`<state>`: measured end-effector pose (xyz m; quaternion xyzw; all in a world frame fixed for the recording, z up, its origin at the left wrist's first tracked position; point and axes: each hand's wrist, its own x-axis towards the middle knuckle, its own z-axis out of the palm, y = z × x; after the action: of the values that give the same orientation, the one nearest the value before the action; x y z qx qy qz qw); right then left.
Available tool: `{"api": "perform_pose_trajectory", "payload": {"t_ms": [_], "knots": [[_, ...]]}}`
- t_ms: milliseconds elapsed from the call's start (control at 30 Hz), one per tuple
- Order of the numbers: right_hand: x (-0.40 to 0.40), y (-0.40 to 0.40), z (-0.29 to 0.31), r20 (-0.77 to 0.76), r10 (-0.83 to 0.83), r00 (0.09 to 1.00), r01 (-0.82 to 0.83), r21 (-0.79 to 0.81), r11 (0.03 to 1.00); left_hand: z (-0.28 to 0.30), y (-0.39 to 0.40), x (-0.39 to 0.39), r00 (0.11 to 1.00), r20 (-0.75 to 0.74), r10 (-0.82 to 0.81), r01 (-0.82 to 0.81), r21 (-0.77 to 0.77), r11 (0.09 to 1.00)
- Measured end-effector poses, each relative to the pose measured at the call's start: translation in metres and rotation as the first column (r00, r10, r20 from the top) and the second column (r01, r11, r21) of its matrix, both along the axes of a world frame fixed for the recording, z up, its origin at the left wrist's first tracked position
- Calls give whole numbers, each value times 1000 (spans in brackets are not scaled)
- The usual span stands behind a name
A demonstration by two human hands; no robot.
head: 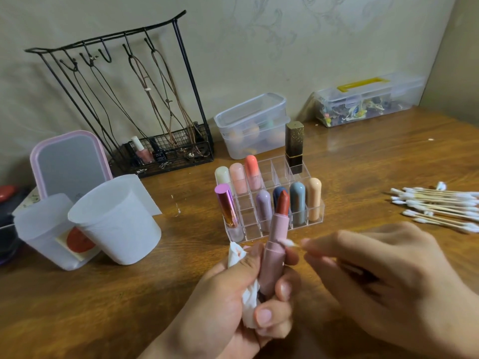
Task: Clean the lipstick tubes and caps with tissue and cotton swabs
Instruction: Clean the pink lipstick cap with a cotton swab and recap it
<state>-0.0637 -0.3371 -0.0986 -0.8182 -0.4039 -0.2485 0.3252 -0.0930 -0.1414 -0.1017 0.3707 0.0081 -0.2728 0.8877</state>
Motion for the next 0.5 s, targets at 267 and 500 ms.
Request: {"api": "perform_pose_trajectory", "payload": {"t_ms": [267, 500], "knots": [[1, 0, 1, -10, -33, 999, 33, 37, 999, -5, 1, 2, 998, 0, -67, 66, -49, 997], [2, 0, -1, -9, -64, 998, 64, 45, 997, -4, -4, -2, 995, 70, 69, -75, 91, 993]]}}
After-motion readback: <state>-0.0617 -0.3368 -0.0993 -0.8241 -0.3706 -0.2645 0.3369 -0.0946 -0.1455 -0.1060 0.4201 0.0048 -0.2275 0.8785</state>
